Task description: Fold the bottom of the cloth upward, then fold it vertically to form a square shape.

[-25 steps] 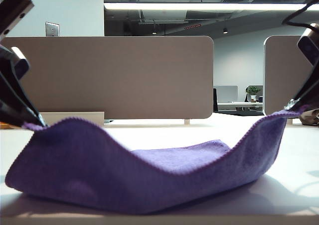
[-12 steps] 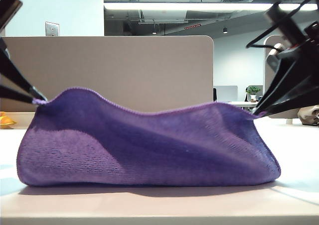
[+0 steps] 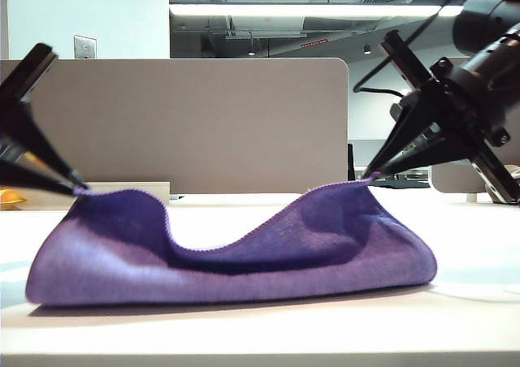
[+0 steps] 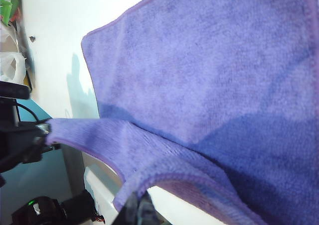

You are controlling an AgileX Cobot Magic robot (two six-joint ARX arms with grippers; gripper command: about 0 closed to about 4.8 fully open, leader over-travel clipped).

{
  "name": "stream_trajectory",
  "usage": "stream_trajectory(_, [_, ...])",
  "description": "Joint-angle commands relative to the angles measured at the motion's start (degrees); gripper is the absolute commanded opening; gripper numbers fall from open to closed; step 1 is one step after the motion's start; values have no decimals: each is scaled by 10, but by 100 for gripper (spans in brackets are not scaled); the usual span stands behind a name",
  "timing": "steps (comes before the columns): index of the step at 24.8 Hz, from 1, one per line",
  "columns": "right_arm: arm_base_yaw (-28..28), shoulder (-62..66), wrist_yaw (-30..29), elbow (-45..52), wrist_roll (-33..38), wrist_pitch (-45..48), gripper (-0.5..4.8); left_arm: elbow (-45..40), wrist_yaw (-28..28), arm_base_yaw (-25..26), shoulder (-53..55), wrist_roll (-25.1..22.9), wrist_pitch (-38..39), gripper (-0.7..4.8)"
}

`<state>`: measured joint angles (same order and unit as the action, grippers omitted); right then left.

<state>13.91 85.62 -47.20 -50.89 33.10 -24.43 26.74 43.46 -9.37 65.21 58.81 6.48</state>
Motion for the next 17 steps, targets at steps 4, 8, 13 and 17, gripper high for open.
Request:
stream_trajectory(4, [-1, 42, -3, -41, 30, -8, -7, 73, 4, 2, 47, 0, -9, -6])
stream_trajectory(8, [-7, 59, -5, -44, 52, -8, -7, 91, 5, 2, 76, 0, 12, -6])
stream_trajectory(13, [-23, 70, -4, -44, 84, -5, -6, 96, 3, 2, 102, 2, 22, -6])
stream_trajectory(17, [-36, 73, -3, -44, 112, 4, -5, 96, 3, 3, 107, 12, 20, -6])
